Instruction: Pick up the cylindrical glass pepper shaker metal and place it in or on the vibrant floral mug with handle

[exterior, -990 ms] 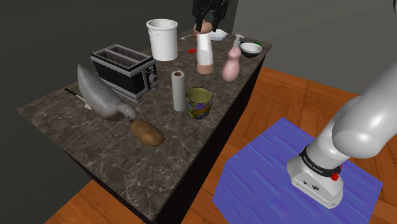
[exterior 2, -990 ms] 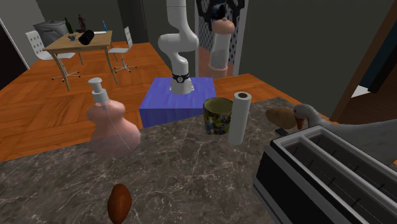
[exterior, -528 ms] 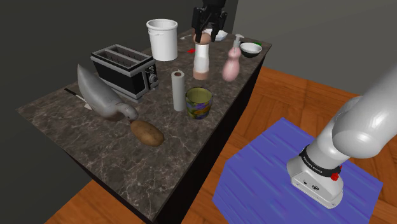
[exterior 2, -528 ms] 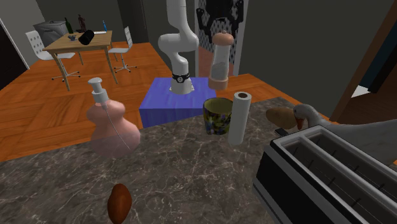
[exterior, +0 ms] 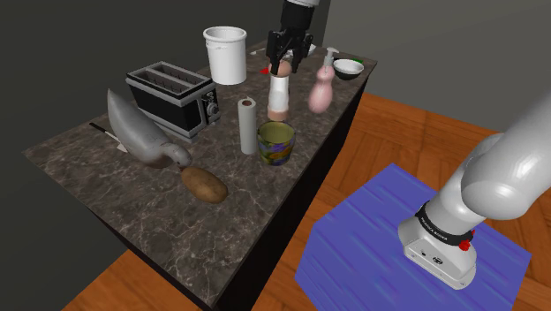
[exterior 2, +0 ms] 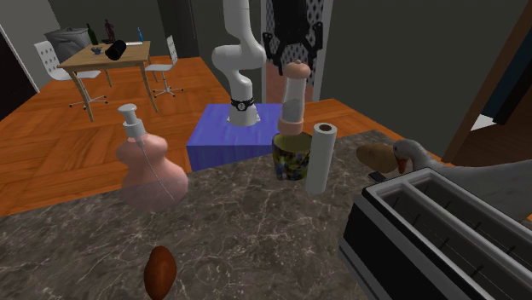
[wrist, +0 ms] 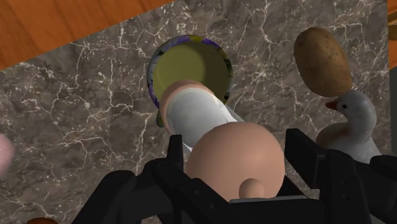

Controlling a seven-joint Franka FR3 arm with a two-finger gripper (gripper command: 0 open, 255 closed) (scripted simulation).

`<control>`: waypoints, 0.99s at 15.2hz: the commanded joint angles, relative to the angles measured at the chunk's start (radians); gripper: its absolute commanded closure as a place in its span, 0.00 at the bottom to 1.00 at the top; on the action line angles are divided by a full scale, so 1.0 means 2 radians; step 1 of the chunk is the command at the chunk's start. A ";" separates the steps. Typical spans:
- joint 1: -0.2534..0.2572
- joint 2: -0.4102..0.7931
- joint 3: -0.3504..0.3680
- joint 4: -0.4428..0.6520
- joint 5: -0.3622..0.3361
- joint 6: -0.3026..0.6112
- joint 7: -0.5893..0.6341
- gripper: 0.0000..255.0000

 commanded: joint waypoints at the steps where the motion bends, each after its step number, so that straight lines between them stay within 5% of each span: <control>1: 0.000 0.000 0.001 -0.012 0.000 0.013 -0.001 1.00; 15: 0.001 0.003 0.002 -0.061 0.003 0.064 -0.008 1.00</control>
